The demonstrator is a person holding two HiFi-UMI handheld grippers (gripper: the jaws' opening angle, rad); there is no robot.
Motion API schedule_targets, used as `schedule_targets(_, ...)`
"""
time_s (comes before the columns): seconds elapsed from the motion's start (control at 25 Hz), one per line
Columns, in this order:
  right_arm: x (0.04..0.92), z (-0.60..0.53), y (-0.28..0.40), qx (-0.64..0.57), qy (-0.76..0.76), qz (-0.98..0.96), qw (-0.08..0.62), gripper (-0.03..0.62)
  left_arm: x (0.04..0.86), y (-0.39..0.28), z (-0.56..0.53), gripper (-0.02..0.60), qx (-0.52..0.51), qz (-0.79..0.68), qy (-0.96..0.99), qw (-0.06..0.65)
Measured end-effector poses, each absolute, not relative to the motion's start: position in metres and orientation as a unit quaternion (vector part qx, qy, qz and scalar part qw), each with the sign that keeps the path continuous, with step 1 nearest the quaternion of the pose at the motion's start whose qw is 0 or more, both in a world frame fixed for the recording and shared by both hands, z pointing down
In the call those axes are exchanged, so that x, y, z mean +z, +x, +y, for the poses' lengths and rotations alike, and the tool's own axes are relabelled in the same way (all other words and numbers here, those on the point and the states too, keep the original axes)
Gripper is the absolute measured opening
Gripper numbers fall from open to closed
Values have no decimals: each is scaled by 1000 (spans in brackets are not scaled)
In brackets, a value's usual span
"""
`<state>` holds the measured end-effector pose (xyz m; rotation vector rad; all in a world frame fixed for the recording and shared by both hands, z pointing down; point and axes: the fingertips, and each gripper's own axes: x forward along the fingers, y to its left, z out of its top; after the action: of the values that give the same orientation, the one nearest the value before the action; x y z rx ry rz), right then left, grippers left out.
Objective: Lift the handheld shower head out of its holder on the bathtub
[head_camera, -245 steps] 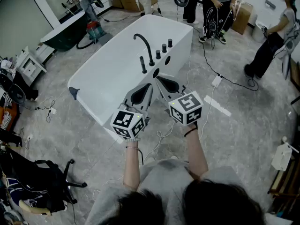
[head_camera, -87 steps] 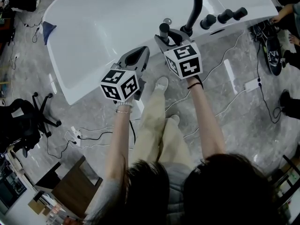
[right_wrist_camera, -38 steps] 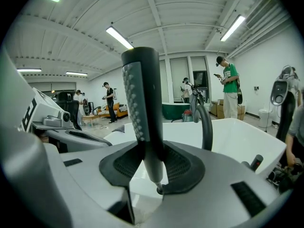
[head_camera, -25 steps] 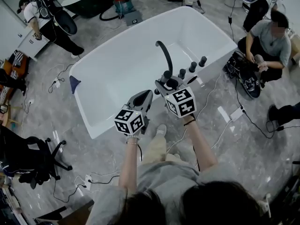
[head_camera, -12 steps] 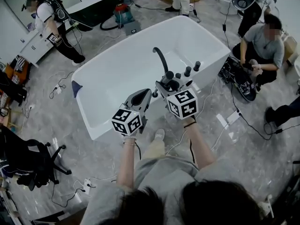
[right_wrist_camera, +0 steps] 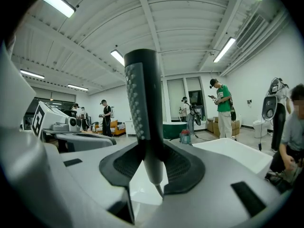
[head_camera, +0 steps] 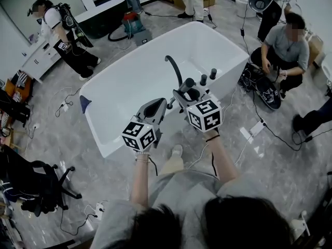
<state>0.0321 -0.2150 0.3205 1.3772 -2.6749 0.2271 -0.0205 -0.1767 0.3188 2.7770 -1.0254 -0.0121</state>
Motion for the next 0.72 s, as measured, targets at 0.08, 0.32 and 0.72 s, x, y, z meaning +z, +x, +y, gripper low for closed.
schedule_targets(0.08,315,-209,37,75,457,-884,57,133,314,-17,-171,6,-4,-342,936,85)
schedule_targets(0.32,301,-191,39,71,462,-883,45,133,300,-17,-155,6,-9,-335,939,73)
schedule_targets(0.72,300,-173,45,70,463,-883,32,133,299,-14,-138,6,-19,-339,938,69)
